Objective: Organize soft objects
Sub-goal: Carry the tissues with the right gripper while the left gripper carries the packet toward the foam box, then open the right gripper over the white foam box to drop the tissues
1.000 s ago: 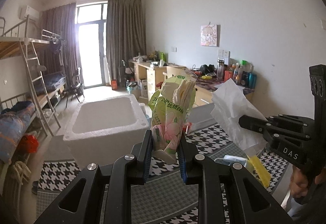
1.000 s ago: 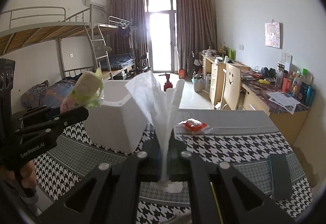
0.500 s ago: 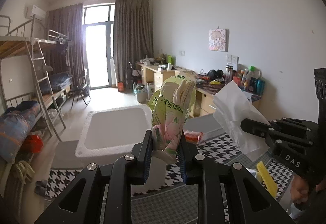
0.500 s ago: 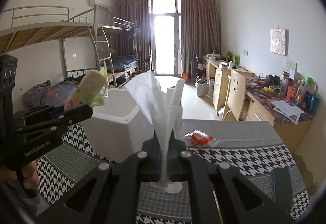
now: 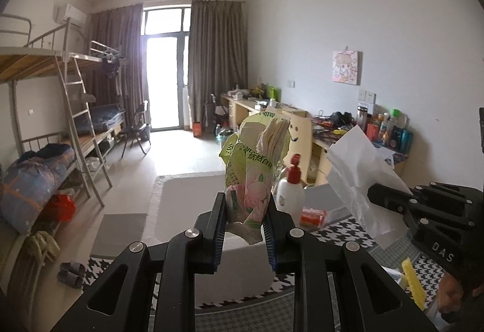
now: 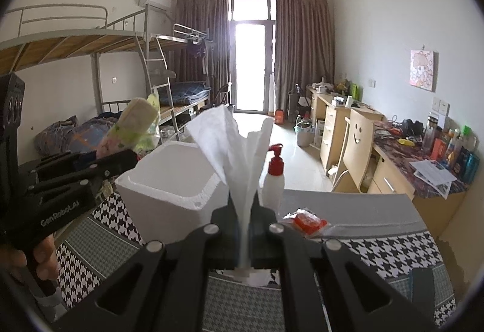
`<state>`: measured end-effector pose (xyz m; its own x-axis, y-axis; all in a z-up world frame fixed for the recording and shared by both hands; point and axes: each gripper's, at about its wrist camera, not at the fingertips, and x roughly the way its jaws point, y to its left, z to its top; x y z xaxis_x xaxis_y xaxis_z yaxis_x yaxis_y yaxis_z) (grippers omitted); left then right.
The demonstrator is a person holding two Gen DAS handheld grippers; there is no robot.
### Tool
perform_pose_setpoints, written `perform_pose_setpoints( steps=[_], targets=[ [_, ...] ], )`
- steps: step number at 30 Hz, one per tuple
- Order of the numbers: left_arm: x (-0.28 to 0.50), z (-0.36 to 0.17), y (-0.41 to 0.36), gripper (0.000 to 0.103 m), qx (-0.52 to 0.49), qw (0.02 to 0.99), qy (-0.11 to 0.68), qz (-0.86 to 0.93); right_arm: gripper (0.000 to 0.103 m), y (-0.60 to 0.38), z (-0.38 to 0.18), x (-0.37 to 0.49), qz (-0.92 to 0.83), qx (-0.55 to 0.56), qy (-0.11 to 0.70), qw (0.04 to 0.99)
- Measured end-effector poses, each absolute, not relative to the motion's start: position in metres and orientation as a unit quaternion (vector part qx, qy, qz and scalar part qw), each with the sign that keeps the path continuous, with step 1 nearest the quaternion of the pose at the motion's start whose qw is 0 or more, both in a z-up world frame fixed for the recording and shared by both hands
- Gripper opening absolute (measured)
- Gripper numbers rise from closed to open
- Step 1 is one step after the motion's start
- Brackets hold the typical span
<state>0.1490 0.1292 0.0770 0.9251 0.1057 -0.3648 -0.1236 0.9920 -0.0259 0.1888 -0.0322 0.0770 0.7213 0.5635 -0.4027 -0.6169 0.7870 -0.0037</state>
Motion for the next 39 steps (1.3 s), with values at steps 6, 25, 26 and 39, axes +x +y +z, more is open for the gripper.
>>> perform_pose_setpoints(
  steps=[6, 25, 26, 39],
  targets=[
    [0.157, 0.078, 0.141, 0.024, -0.031, 0.978, 0.187, 0.083, 0.007, -0.016, 0.084, 0.193, 0.334, -0.078, 0.191, 0.920],
    [0.163, 0.074, 0.179, 0.024, -0.042, 0.970, 0.193, 0.139, 0.007, 0.040, 0.091, 0.219, 0.369, -0.095, 0.206, 0.901],
    [0.163, 0.074, 0.181, 0.024, -0.042, 0.970, 0.194, 0.142, 0.007, 0.043, 0.090, 0.220, 0.366, -0.098, 0.206, 0.902],
    [0.162, 0.067, 0.195, 0.024, -0.048, 0.965, 0.205, 0.158, 0.007, 0.073, 0.076, 0.243, 0.361, -0.112, 0.234, 0.896]
  ],
)
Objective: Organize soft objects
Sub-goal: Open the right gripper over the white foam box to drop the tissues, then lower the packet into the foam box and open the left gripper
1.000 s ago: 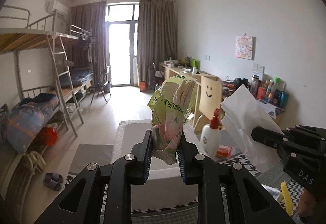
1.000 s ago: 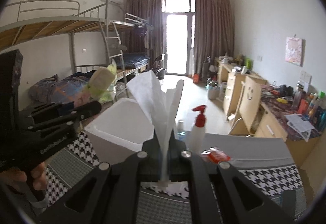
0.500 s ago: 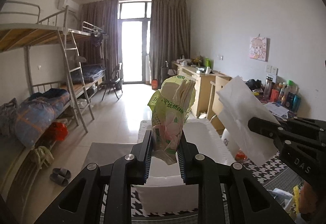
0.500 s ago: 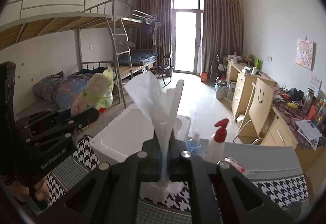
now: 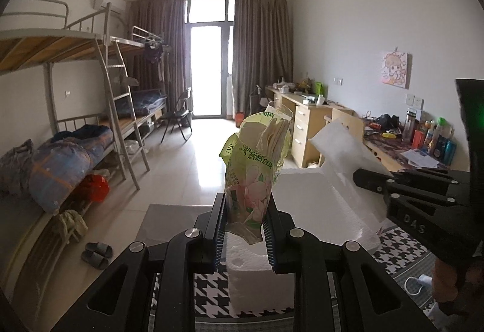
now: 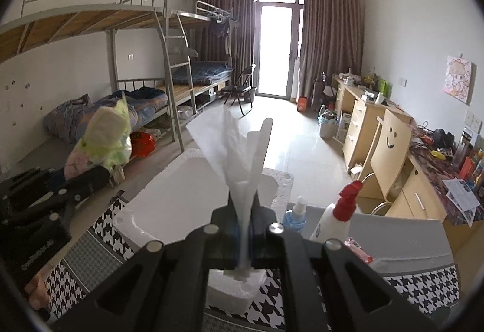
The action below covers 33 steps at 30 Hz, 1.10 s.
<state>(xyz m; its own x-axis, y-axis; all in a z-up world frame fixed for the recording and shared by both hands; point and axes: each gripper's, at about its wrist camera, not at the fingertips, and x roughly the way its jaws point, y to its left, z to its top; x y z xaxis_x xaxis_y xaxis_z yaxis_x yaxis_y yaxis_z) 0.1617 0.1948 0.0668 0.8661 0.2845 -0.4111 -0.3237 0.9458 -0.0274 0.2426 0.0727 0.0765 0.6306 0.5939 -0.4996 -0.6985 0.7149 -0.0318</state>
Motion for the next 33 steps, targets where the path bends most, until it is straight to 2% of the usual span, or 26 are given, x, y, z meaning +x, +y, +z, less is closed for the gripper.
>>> perform_pose_setpoints(
  steps=[16, 17, 19, 21, 22, 33],
  targets=[
    [0.160, 0.061, 0.204, 0.025, -0.061, 0.962, 0.212, 0.163, 0.009, 0.100, 0.059, 0.263, 0.371, -0.130, 0.285, 0.874],
    [0.161, 0.060, 0.205, 0.025, -0.062, 0.962, 0.213, 0.163, 0.012, 0.102, 0.058, 0.264, 0.373, -0.129, 0.291, 0.872],
    [0.162, 0.060, 0.205, 0.025, -0.062, 0.961, 0.215, 0.162, 0.024, 0.104, 0.057, 0.266, 0.378, -0.128, 0.303, 0.865],
    [0.163, 0.060, 0.205, 0.025, -0.063, 0.961, 0.216, 0.162, 0.053, 0.105, 0.055, 0.266, 0.382, -0.130, 0.308, 0.861],
    [0.164, 0.060, 0.205, 0.025, -0.063, 0.961, 0.216, 0.161, 0.058, 0.105, 0.055, 0.264, 0.381, -0.133, 0.305, 0.863],
    [0.170, 0.063, 0.201, 0.025, -0.061, 0.961, 0.221, 0.152, 0.058, 0.090, 0.077, 0.254, 0.380, -0.125, 0.276, 0.874]
  ],
)
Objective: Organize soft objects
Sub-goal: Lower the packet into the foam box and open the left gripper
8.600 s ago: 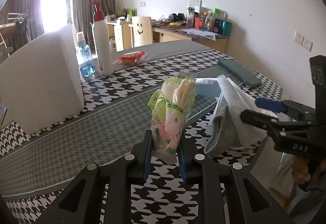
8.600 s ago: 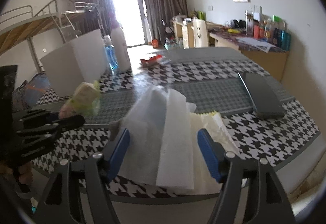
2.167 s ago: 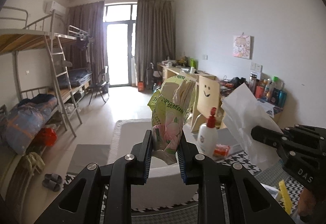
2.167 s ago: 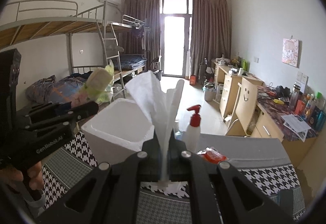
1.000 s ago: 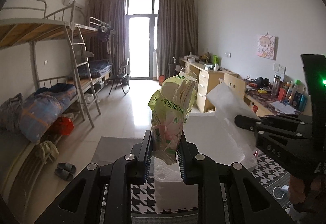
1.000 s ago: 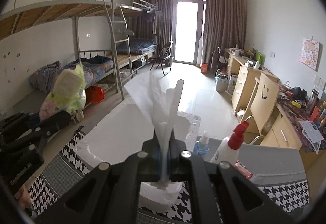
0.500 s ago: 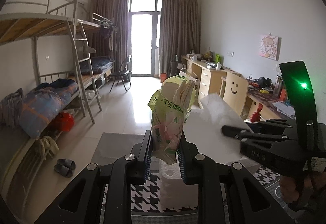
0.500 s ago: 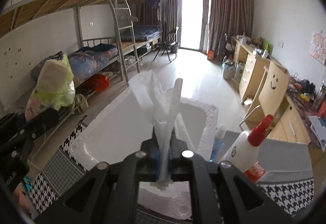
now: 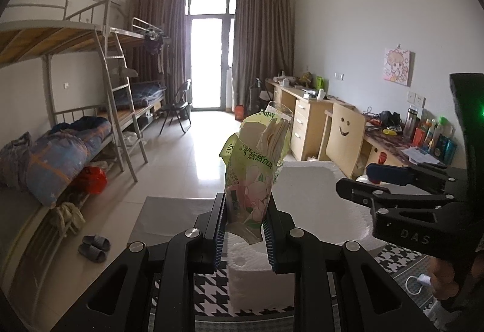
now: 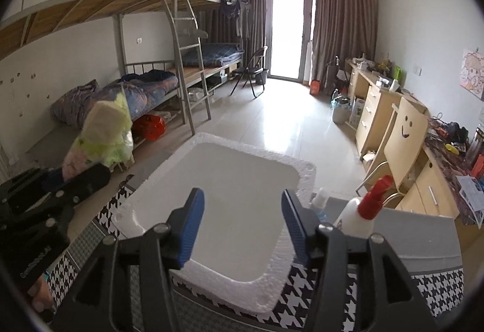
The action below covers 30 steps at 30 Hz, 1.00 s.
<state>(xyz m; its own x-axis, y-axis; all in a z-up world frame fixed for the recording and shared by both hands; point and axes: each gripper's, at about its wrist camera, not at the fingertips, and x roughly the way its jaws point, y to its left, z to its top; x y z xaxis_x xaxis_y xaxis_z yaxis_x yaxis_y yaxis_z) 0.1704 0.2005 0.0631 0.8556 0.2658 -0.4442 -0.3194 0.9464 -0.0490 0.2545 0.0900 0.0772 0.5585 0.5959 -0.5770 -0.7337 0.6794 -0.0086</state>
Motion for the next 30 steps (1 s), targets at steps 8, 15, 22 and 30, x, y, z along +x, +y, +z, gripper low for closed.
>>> perform_pose_setpoints(
  steps=[8, 15, 22, 30],
  targets=[
    [0.180, 0.064, 0.196, 0.025, -0.059, 0.961, 0.228, 0.142, 0.059, 0.076, 0.082, 0.252, 0.369, -0.124, 0.267, 0.881],
    [0.194, 0.062, 0.190, 0.025, -0.055, 0.961, 0.239, 0.129, 0.064, 0.061, 0.085, 0.255, 0.362, -0.113, 0.263, 0.887],
    [0.210, 0.056, 0.186, 0.025, -0.058, 0.958, 0.256, 0.113, 0.069, 0.047, 0.085, 0.257, 0.350, -0.105, 0.262, 0.893],
    [0.221, 0.051, 0.180, 0.025, -0.057, 0.955, 0.272, 0.101, 0.078, 0.033, 0.088, 0.256, 0.333, -0.089, 0.255, 0.904]
  ],
)
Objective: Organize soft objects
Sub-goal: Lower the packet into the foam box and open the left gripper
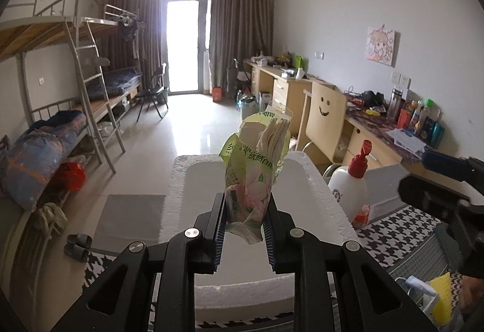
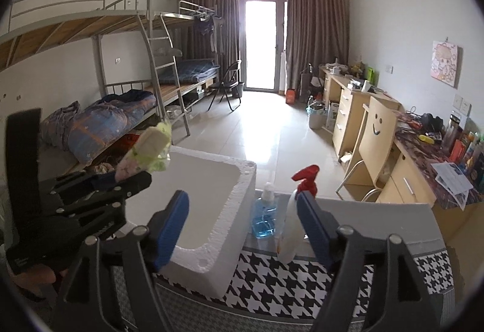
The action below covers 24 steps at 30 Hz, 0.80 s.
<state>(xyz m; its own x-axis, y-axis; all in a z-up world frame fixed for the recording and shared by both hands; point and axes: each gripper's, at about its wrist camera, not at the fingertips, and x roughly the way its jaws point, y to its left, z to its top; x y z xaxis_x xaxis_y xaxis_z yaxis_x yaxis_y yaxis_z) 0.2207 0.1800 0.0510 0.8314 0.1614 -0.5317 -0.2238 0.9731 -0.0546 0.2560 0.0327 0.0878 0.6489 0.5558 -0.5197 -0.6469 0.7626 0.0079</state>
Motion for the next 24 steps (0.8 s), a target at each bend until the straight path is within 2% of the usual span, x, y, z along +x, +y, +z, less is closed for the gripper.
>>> perform_pose_setpoints(
  steps=[5, 8, 12, 15, 18, 19, 24],
  targets=[
    [0.231, 0.045, 0.180, 0.025, -0.064, 0.952, 0.283, 0.099, 0.078, 0.024, 0.084, 0.251, 0.328, -0.090, 0.253, 0.906],
    [0.237, 0.041, 0.181, 0.030, -0.062, 0.949, 0.294, 0.098, 0.078, 0.019, 0.082, 0.249, 0.324, -0.093, 0.250, 0.908],
    [0.240, 0.038, 0.184, 0.071, -0.070, 0.945, 0.299, 0.113, 0.078, 0.014, 0.080, 0.251, 0.318, -0.089, 0.254, 0.909],
    [0.235, 0.041, 0.187, 0.082, -0.074, 0.946, 0.291, 0.120, 0.078, 0.010, 0.081, 0.250, 0.318, -0.085, 0.252, 0.910],
    [0.224, 0.050, 0.183, 0.099, -0.067, 0.952, 0.272, 0.125, 0.078, 0.007, 0.083, 0.247, 0.319, -0.082, 0.248, 0.911],
    [0.219, 0.053, 0.181, 0.102, -0.065, 0.954, 0.264, 0.129, 0.078, 0.007, 0.084, 0.246, 0.320, -0.081, 0.247, 0.911],
    [0.198, 0.066, 0.176, 0.102, -0.061, 0.959, 0.240, 0.140, 0.078, 0.001, 0.086, 0.239, 0.330, -0.075, 0.240, 0.910]
  ],
)
